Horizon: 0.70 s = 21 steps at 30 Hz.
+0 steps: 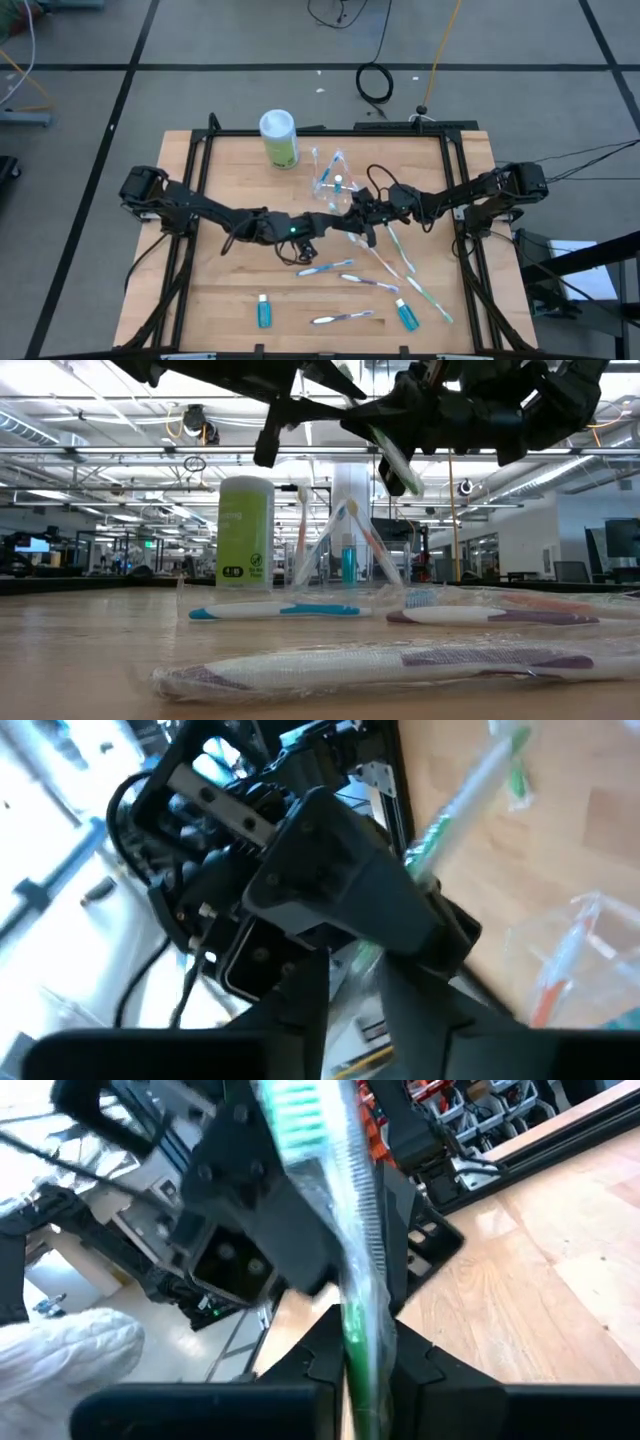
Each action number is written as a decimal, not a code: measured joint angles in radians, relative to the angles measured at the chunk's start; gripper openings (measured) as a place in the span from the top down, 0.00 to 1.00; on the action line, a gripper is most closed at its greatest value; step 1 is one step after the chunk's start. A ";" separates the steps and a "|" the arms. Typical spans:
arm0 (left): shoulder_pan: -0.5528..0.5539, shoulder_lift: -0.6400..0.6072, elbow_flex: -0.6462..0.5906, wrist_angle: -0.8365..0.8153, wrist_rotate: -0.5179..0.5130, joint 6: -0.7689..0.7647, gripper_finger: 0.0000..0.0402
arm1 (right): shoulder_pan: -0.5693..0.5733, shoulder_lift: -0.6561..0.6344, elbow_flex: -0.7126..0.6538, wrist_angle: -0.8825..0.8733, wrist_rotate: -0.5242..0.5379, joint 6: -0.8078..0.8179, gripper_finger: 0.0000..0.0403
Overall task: Pick & Place toothbrushing station
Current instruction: Put the left green toothbrush into the transparent organizer
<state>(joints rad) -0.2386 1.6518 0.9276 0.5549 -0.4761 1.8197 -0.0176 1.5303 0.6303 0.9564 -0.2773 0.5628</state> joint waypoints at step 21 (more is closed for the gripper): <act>-0.080 -0.274 -0.002 -0.211 -0.016 -0.702 0.58 | -0.008 -0.174 0.000 -0.022 0.171 -0.455 0.97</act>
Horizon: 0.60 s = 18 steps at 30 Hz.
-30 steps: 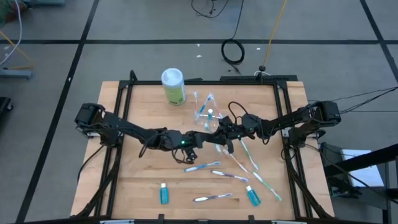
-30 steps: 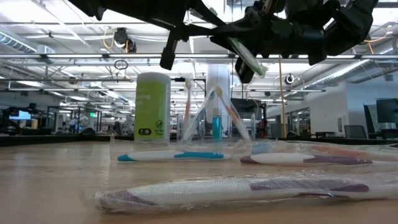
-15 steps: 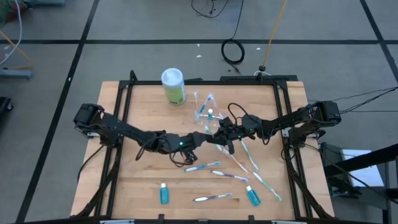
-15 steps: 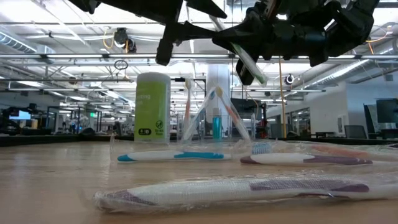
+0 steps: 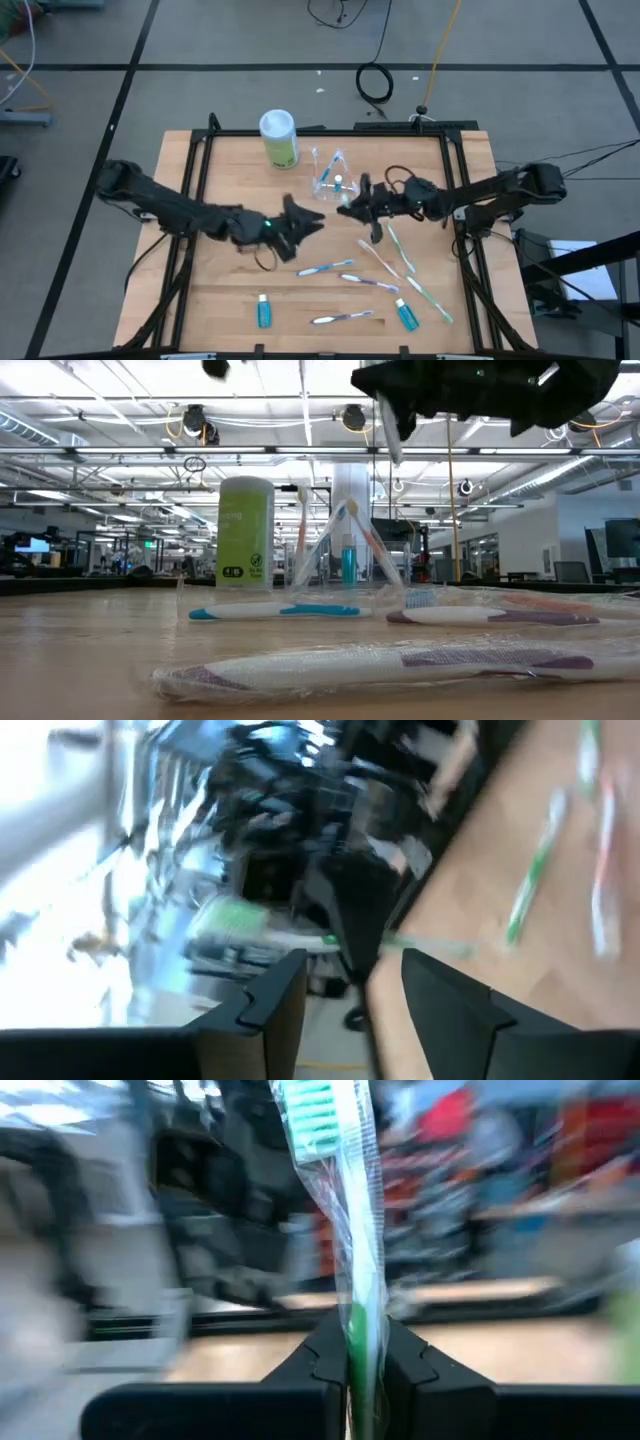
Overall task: Pick & Place toothbrushing station
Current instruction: Put the left green toothbrush into the transparent organizer
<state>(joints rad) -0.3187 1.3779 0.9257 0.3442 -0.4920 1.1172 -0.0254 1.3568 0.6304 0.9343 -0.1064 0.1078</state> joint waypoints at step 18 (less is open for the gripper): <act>0.263 -0.350 0.000 -0.475 0.333 -0.888 0.68 | -0.167 0.158 0.000 0.010 0.318 -0.252 0.97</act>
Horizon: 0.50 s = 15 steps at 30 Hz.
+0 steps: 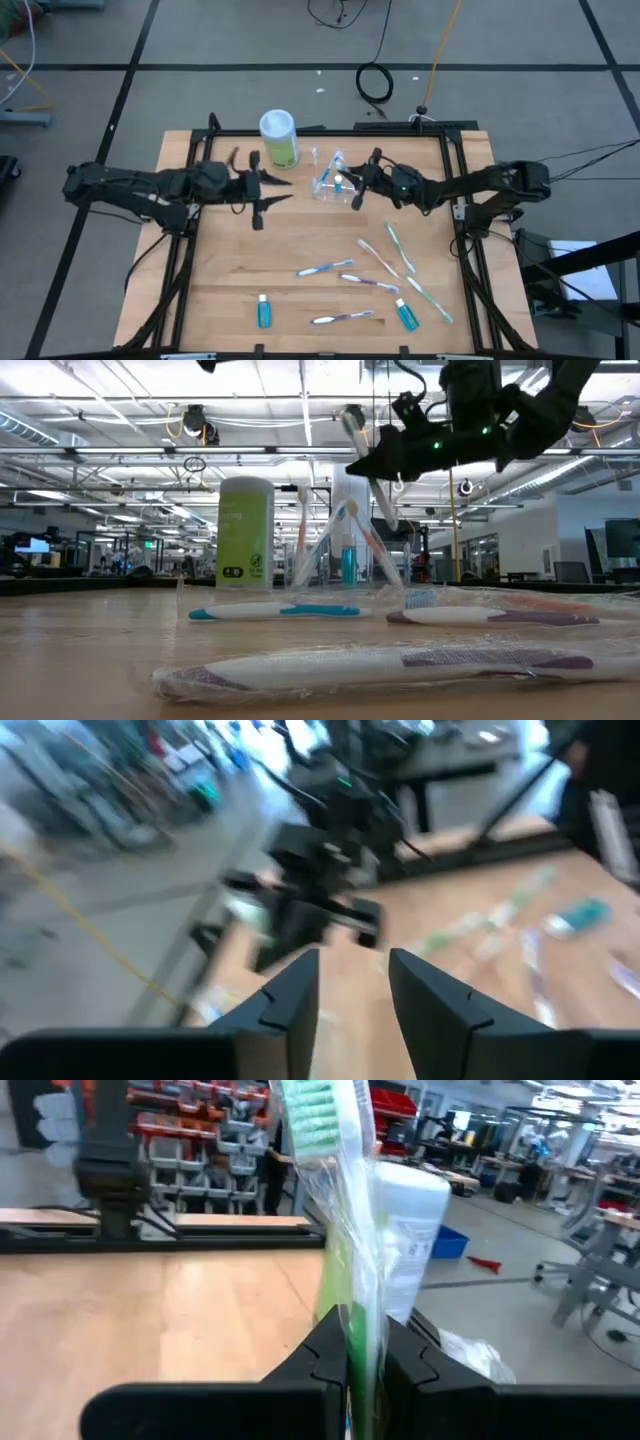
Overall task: Pick & Place toothbrushing station
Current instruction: Put the left green toothbrush into the transparent organizer
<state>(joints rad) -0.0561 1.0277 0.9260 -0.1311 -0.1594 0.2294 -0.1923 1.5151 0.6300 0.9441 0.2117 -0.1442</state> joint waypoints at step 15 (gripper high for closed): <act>0.090 0.102 -0.158 0.250 0.110 -0.174 0.70 | -0.016 0.218 0.000 0.089 0.098 0.248 0.97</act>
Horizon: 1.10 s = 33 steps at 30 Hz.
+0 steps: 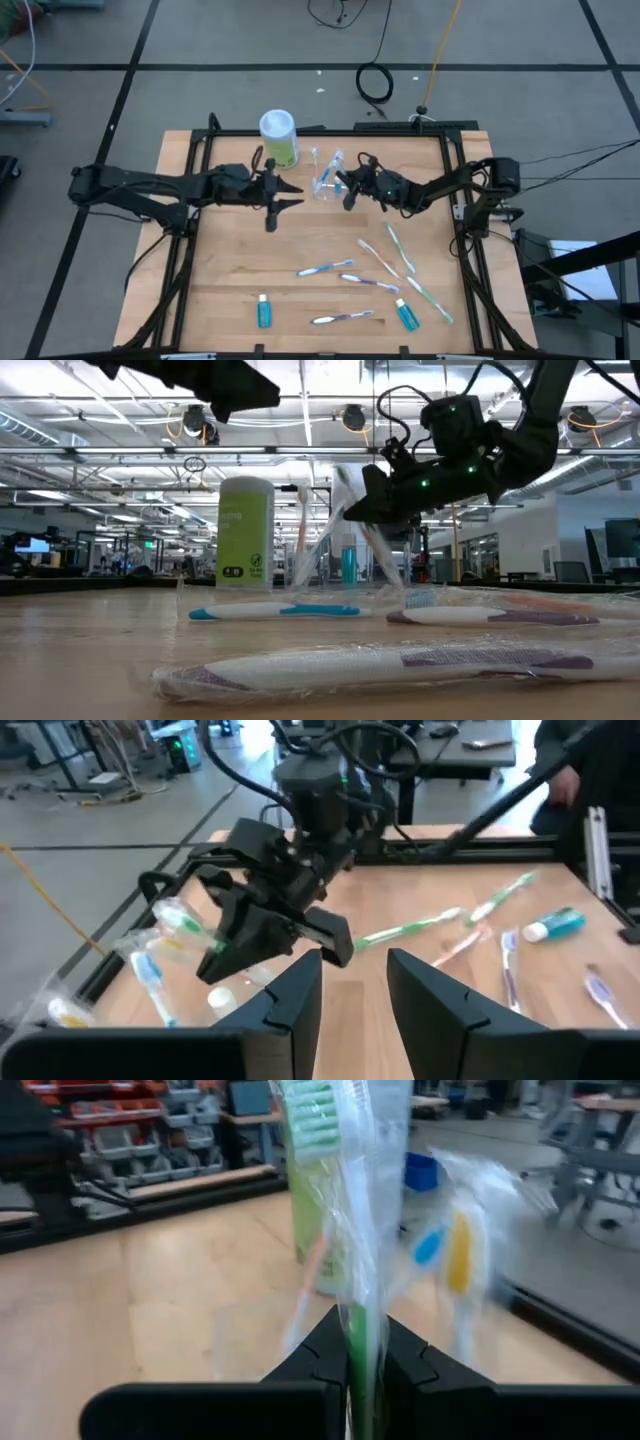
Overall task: Pick & Place toothbrushing station
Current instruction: Put the left green toothbrush into the transparent organizer
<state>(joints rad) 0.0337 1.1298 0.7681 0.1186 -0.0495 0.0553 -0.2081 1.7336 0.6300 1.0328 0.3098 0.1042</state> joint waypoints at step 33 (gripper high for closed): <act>0.011 -0.002 -0.064 0.139 -0.002 -0.048 0.70 | 0.000 -0.347 0.000 -0.660 0.081 0.075 0.85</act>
<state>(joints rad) 0.0448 1.1278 0.7040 0.2581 -0.0515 0.0070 -0.2081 1.3868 0.6304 0.3725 0.3913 0.1794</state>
